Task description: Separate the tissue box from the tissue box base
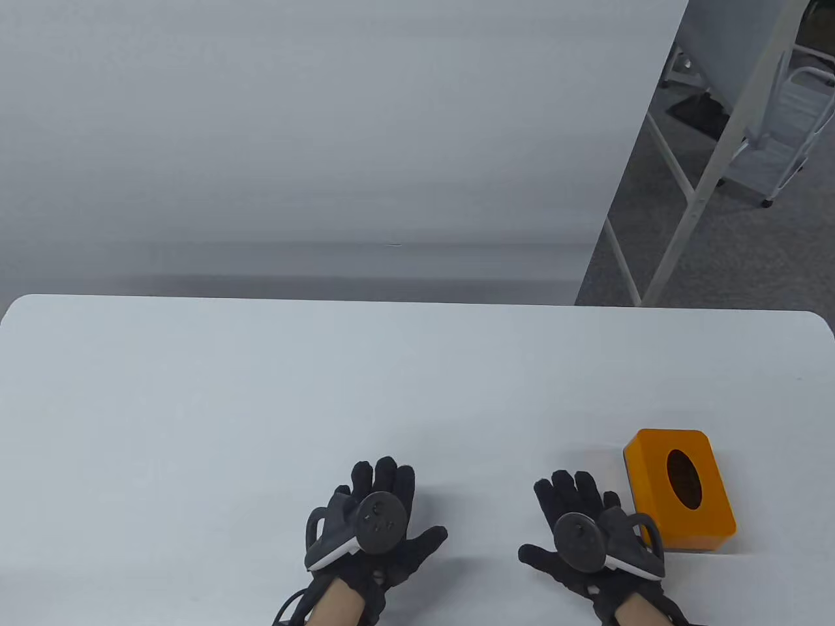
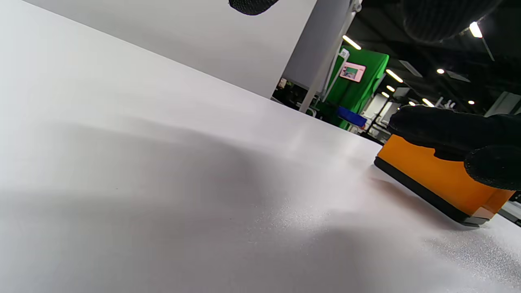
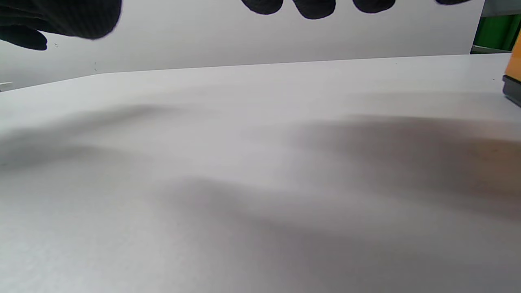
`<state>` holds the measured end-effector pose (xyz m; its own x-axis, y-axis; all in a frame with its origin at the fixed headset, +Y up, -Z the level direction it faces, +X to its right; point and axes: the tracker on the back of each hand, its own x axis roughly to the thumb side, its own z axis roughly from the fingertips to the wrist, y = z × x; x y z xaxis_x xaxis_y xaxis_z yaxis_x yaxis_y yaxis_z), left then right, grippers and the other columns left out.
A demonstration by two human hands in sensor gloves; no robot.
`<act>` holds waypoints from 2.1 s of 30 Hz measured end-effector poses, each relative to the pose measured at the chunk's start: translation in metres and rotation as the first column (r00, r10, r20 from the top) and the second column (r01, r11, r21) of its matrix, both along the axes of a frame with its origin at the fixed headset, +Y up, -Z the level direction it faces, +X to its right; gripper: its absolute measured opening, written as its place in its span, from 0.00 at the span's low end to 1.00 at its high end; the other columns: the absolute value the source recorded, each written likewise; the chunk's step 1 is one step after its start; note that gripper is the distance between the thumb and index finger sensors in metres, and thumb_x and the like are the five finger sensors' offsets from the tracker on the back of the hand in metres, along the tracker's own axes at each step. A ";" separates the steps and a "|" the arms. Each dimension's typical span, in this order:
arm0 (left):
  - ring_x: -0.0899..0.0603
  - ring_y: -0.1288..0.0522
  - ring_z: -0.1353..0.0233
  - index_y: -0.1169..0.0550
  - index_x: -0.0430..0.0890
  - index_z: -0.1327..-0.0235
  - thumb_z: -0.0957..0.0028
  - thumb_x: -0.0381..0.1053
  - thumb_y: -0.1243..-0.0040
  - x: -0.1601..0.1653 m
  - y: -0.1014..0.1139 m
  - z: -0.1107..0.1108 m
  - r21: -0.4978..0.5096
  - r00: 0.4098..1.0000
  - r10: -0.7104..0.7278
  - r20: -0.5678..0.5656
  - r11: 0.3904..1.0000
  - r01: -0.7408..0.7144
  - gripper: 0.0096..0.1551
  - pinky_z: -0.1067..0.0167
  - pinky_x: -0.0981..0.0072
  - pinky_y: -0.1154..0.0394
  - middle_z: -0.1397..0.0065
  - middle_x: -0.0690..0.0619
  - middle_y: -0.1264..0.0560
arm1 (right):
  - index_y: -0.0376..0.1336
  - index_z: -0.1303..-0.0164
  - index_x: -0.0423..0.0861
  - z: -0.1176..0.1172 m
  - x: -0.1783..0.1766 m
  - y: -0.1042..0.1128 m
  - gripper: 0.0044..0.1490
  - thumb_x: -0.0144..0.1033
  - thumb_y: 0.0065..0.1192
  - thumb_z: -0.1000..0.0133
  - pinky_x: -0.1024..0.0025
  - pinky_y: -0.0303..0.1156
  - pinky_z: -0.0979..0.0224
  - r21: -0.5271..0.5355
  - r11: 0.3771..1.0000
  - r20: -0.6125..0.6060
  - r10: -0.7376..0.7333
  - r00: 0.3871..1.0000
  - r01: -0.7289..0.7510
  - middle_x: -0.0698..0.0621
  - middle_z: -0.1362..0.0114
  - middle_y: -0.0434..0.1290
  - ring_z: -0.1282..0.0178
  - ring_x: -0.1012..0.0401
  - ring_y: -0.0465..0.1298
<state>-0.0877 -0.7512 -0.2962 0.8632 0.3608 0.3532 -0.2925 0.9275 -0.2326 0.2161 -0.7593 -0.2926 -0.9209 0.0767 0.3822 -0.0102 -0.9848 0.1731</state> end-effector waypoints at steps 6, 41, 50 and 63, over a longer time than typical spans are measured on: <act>0.15 0.62 0.24 0.50 0.33 0.17 0.46 0.79 0.58 0.006 -0.002 0.003 -0.008 1.000 -0.013 0.021 1.000 0.013 0.63 0.39 0.16 0.56 0.18 0.29 0.59 | 0.39 0.16 0.41 0.005 0.001 0.005 0.62 0.76 0.45 0.45 0.21 0.50 0.31 0.021 1.000 -0.009 -0.008 1.000 0.009 0.29 0.15 0.41 0.19 0.27 0.46; 0.14 0.61 0.25 0.52 0.32 0.18 0.43 0.78 0.58 0.004 -0.016 -0.004 -0.130 0.980 0.200 -0.025 0.971 -0.201 0.61 0.39 0.17 0.54 0.19 0.28 0.60 | 0.33 0.20 0.27 -0.037 0.124 0.017 0.70 0.72 0.52 0.41 0.20 0.60 0.36 -0.059 0.998 0.594 0.048 0.803 -0.016 0.18 0.20 0.35 0.27 0.18 0.53; 0.14 0.59 0.25 0.55 0.32 0.19 0.42 0.79 0.60 0.015 -0.020 0.000 -0.190 0.914 0.404 -0.038 0.895 -0.403 0.62 0.38 0.18 0.50 0.20 0.27 0.61 | 0.35 0.21 0.25 0.001 0.074 0.030 0.68 0.72 0.49 0.40 0.21 0.63 0.40 0.040 0.831 0.379 -0.527 0.761 0.555 0.16 0.21 0.37 0.30 0.17 0.56; 0.13 0.55 0.26 0.65 0.28 0.24 0.40 0.80 0.64 0.047 -0.032 0.014 -0.359 0.528 0.827 -0.190 0.443 -0.822 0.66 0.38 0.20 0.45 0.22 0.23 0.63 | 0.33 0.23 0.24 0.020 -0.005 0.006 0.68 0.74 0.43 0.38 0.24 0.66 0.42 -0.166 0.351 0.214 -0.899 0.381 0.922 0.15 0.24 0.37 0.31 0.18 0.57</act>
<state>-0.0405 -0.7830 -0.2820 0.0845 0.9960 0.0293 -0.8673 0.0880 -0.4899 0.2113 -0.7533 -0.2726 -0.2519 0.9548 0.1579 -0.8986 -0.2913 0.3280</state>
